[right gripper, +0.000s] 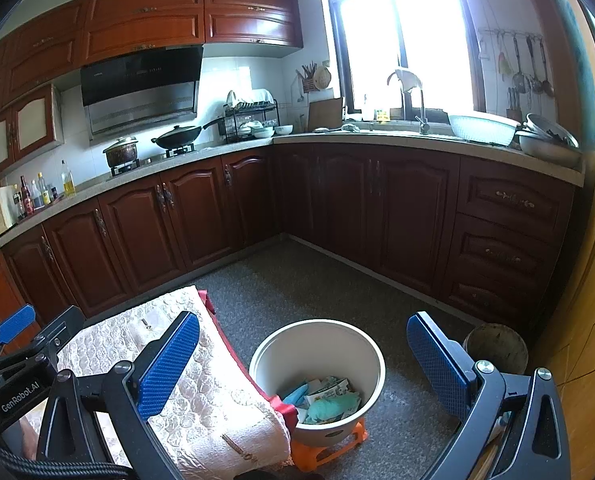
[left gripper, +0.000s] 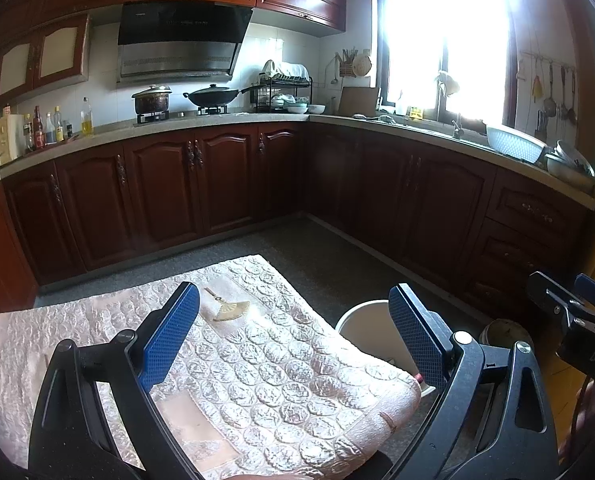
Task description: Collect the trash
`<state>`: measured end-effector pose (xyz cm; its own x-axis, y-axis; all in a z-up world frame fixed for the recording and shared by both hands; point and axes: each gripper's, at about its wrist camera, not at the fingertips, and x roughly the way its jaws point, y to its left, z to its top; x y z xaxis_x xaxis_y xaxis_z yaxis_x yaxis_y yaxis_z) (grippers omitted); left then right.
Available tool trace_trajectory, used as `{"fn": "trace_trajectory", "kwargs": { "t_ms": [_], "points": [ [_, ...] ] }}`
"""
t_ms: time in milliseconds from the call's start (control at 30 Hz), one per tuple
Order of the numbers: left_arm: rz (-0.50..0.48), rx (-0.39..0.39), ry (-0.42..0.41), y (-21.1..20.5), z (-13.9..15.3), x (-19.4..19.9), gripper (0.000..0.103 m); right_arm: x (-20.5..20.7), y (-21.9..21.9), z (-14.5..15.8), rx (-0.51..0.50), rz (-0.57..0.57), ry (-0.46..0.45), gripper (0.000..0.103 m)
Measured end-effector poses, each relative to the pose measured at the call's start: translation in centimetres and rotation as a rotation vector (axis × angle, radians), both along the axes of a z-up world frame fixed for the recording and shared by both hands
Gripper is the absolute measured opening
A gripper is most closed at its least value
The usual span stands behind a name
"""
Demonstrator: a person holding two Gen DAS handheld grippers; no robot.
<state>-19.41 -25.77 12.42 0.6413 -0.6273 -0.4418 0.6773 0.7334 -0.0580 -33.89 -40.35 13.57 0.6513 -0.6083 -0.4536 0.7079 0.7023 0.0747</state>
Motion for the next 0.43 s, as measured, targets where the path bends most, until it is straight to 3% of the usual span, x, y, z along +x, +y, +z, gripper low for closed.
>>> {"fn": "trace_trajectory", "kwargs": {
  "t_ms": [433],
  "points": [
    [-0.022, 0.020, -0.007, -0.42, -0.91, 0.32, 0.095, 0.76, -0.66, -0.87, 0.012, 0.001, 0.026, 0.103]
  ]
}}
